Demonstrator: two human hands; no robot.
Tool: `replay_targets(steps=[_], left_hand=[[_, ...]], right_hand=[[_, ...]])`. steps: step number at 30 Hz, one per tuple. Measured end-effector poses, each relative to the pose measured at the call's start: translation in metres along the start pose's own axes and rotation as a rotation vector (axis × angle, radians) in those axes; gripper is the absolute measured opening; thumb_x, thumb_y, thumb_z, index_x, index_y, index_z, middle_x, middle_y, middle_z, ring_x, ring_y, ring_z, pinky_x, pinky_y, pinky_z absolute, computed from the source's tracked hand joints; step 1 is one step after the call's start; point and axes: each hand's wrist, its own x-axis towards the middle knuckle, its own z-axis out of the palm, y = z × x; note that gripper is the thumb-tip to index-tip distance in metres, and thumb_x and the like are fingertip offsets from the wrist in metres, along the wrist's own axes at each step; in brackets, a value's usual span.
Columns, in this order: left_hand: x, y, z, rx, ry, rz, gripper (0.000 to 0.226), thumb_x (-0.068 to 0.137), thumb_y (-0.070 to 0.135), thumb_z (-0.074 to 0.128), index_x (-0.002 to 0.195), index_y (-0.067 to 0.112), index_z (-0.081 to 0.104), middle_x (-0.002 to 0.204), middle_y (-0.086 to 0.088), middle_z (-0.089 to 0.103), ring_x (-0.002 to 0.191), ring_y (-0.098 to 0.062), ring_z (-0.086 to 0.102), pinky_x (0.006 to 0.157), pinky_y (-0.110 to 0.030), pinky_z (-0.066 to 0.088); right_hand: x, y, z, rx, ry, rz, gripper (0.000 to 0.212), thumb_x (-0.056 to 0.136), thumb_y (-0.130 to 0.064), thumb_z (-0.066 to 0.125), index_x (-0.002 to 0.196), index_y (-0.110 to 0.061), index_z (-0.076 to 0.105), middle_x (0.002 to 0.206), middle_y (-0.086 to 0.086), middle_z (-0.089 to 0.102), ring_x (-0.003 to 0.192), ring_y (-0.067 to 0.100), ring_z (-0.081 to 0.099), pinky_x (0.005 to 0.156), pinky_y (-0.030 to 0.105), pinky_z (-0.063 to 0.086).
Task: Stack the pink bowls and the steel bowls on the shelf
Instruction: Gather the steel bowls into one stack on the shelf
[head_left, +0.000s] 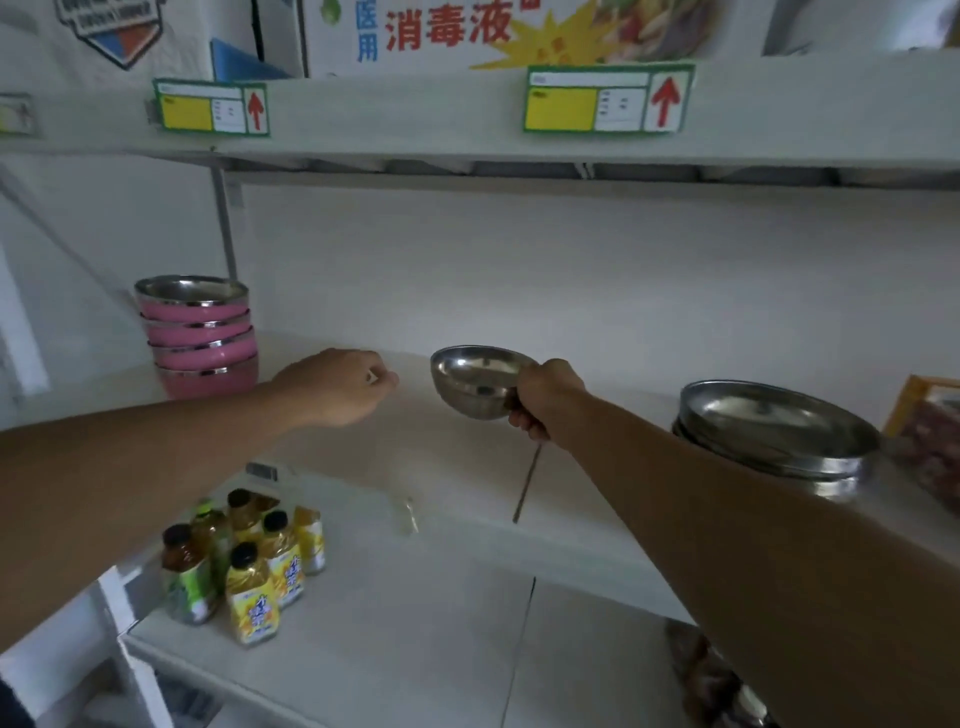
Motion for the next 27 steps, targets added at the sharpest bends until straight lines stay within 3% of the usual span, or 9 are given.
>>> replay_targets(steps=[5,9,14,17,23,27], left_hand=[[-0.063,0.027,-0.007,0.006,0.010,-0.077,0.049,0.100,0.066,0.041,0.127,0.034,0.068,0.133,0.001,0.071,0.110,-0.022,0.067,0.094,-0.042,0.057],[-0.110,0.038,-0.018,-0.015,0.032,-0.099,0.046,0.103,0.064,0.041,0.130,0.036,0.067,0.128,0.004,0.070,0.097,-0.016,0.068,0.068,-0.030,0.055],[-0.159,0.048,-0.031,-0.033,0.054,-0.088,0.048,0.107,0.060,0.044,0.135,0.029,0.068,0.138,-0.001,0.072,0.117,-0.023,0.068,0.103,-0.042,0.056],[-0.187,0.053,-0.030,-0.059,0.055,-0.064,0.044,0.108,0.056,0.046,0.132,0.026,0.068,0.136,-0.003,0.072,0.117,-0.025,0.068,0.104,-0.044,0.056],[-0.229,0.060,-0.006,-0.149,0.069,-0.036,0.031,0.103,0.056,0.052,0.106,0.031,0.069,0.116,0.002,0.074,0.101,-0.023,0.069,0.092,-0.038,0.056],[-0.253,0.076,0.003,-0.121,0.055,-0.004,0.032,0.106,0.051,0.055,0.121,0.028,0.072,0.131,-0.001,0.074,0.118,-0.026,0.067,0.099,-0.035,0.051]], right_hand=[[-0.048,0.007,-0.028,0.010,-0.096,-0.057,0.031,0.093,-0.009,0.040,0.107,-0.006,0.068,0.048,0.005,0.069,0.035,0.014,0.060,0.041,0.023,0.049],[-0.087,0.012,-0.044,0.011,-0.147,-0.100,0.027,0.096,-0.014,0.041,0.088,-0.007,0.066,0.051,0.004,0.071,0.036,0.015,0.062,0.042,0.024,0.048],[-0.133,0.023,-0.063,0.036,-0.165,-0.096,0.034,0.102,-0.019,0.040,0.106,0.001,0.068,0.050,0.005,0.071,0.033,0.015,0.058,0.038,0.022,0.045],[-0.166,0.033,-0.075,0.027,-0.161,-0.069,0.035,0.102,-0.020,0.039,0.106,0.002,0.067,0.049,0.005,0.069,0.034,0.015,0.057,0.040,0.023,0.045],[-0.222,0.046,-0.096,-0.005,-0.117,-0.036,0.038,0.106,-0.021,0.040,0.102,0.004,0.069,0.049,0.006,0.068,0.035,0.014,0.055,0.044,0.023,0.046],[-0.245,0.052,-0.122,-0.015,-0.140,-0.023,0.042,0.107,-0.022,0.044,0.092,0.005,0.073,0.053,0.010,0.069,0.034,0.013,0.054,0.041,0.021,0.045]])
